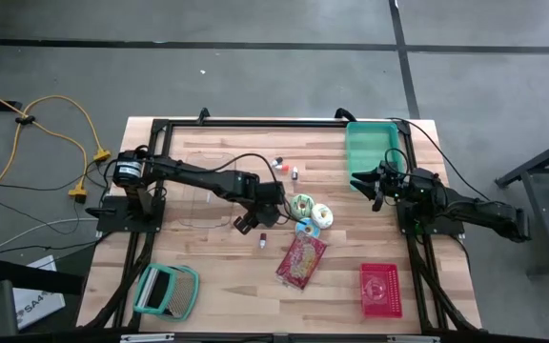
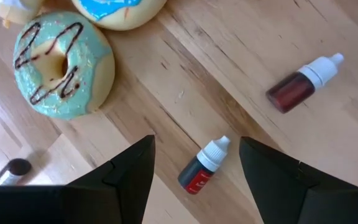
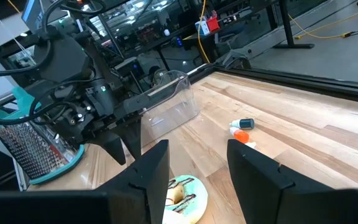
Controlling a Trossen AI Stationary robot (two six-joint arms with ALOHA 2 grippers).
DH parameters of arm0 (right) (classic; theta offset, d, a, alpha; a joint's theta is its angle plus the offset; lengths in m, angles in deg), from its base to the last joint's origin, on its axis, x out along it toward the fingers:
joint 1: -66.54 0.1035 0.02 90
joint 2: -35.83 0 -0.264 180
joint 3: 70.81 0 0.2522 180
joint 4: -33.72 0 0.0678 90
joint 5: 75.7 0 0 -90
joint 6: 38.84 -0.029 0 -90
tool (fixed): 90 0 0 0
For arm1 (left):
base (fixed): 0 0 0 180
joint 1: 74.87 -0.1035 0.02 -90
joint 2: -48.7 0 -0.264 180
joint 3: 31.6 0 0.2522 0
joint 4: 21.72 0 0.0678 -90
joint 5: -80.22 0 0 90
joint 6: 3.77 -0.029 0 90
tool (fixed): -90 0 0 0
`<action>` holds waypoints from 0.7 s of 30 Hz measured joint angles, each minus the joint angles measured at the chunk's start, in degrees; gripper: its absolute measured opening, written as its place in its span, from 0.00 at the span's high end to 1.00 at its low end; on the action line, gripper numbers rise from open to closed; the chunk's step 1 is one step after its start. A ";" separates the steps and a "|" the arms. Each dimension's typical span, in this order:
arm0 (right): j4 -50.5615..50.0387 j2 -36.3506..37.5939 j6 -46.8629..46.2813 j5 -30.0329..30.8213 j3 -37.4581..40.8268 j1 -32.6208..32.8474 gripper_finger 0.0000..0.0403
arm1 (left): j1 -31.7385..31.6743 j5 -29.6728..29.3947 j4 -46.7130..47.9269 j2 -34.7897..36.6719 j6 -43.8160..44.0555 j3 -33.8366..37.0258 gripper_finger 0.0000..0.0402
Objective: Pick & Place Food Item
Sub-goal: Put the black food coloring bottle into the red bin
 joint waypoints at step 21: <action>-0.02 0.00 0.00 0.02 0.00 0.01 0.63 | 0.15 -2.61 1.55 -2.42 -8.80 0.02 0.44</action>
